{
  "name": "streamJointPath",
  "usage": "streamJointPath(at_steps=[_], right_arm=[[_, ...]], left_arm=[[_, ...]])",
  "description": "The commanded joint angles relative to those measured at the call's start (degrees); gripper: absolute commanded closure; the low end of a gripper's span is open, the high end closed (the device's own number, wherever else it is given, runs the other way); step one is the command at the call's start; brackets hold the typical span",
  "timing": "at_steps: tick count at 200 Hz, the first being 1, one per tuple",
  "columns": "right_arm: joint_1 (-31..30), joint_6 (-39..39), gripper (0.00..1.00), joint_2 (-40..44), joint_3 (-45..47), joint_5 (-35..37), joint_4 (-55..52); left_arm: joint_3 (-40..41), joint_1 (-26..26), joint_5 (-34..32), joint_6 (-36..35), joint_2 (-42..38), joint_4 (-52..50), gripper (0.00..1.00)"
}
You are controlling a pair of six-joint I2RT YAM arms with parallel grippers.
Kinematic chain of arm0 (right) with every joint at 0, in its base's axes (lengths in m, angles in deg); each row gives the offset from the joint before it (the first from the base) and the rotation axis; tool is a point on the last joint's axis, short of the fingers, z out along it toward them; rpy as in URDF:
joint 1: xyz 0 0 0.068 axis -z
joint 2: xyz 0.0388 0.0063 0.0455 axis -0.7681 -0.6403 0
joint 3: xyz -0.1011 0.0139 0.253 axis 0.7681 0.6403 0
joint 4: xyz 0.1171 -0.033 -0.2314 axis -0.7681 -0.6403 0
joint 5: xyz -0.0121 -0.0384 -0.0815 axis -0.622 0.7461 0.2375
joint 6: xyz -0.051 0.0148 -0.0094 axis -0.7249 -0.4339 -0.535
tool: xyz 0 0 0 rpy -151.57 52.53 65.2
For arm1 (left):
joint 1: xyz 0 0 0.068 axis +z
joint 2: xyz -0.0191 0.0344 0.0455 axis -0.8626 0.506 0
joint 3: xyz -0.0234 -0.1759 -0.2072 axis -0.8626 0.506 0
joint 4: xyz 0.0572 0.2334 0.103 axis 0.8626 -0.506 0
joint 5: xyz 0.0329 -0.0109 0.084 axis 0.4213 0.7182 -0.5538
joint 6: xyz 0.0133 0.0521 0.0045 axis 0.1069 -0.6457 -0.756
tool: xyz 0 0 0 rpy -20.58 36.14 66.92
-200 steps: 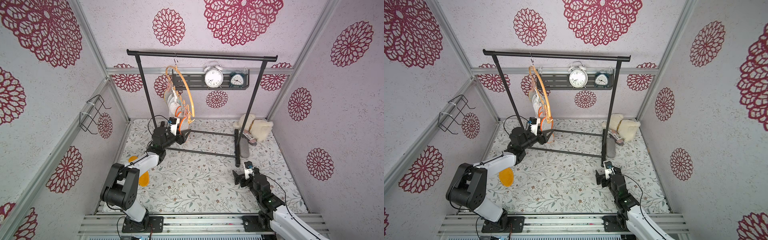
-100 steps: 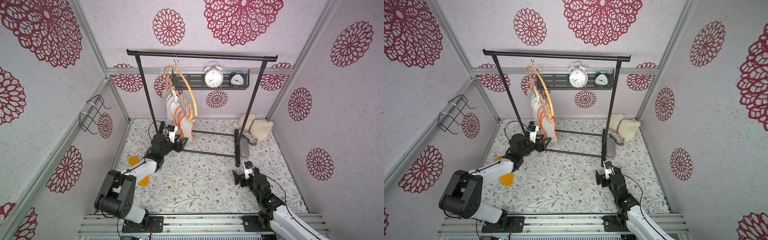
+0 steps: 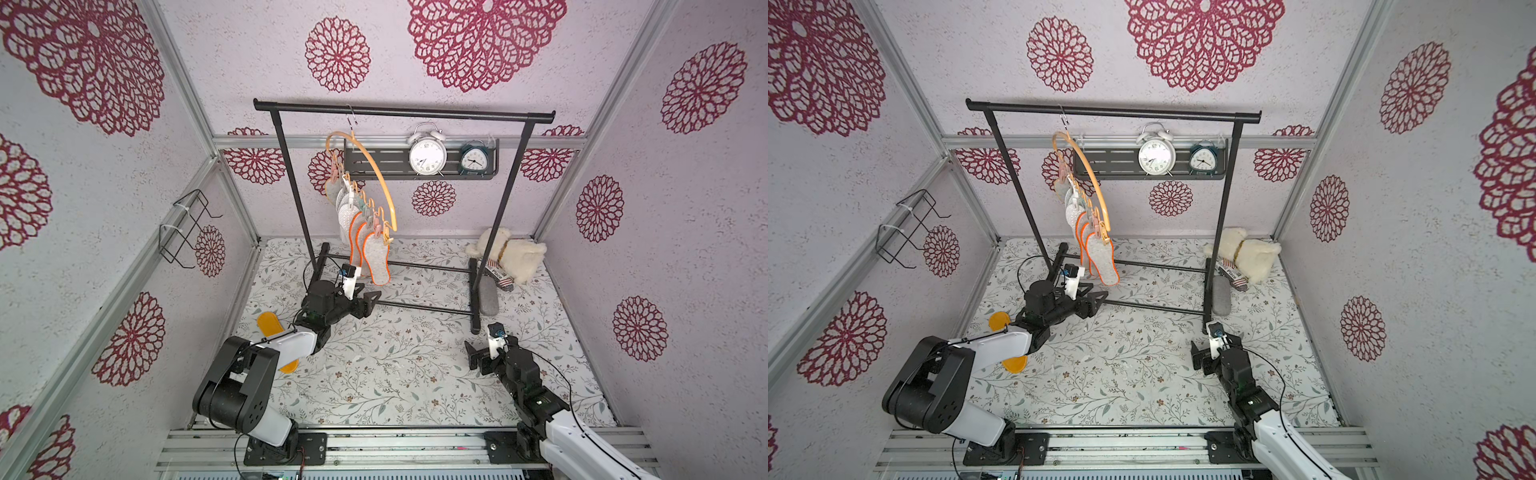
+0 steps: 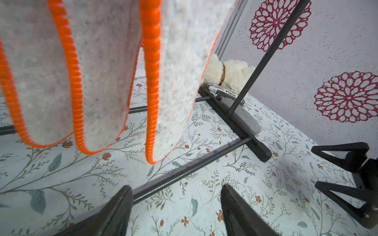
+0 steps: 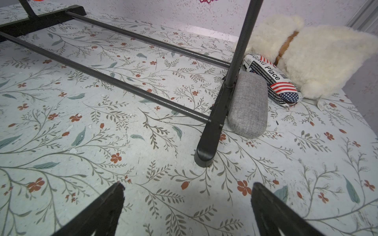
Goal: Take the shoe insoles off the hanger
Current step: Remove the insole from the hanger.
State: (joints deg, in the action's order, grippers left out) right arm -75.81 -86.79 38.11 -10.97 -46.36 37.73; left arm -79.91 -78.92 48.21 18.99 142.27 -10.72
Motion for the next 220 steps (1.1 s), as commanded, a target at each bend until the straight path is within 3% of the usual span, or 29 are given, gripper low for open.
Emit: streamJointPath(at_steps=[1, 83, 164, 220], right_arm=[[0.4, -1.1, 0.01, 0.3, -2.0, -1.0, 1.2], [0.5, -1.8, 0.01, 0.2, -2.7, -2.9, 0.5], [0.5, -2.6, 0.01, -0.7, -3.6, -4.5, 0.1], [0.5, -2.8, 0.01, -1.2, -3.9, -5.0, 0.2]], left_arm=[[-2.3, 0.8, 0.3, -1.6, 3.8, 5.8, 0.26], [-9.6, 4.4, 5.2, -2.7, 11.2, 9.2, 0.22], [-15.1, 5.4, 18.9, -2.6, 9.8, 5.1, 0.24], [-19.1, 4.0, 20.0, 0.1, 9.6, 3.4, 0.29]])
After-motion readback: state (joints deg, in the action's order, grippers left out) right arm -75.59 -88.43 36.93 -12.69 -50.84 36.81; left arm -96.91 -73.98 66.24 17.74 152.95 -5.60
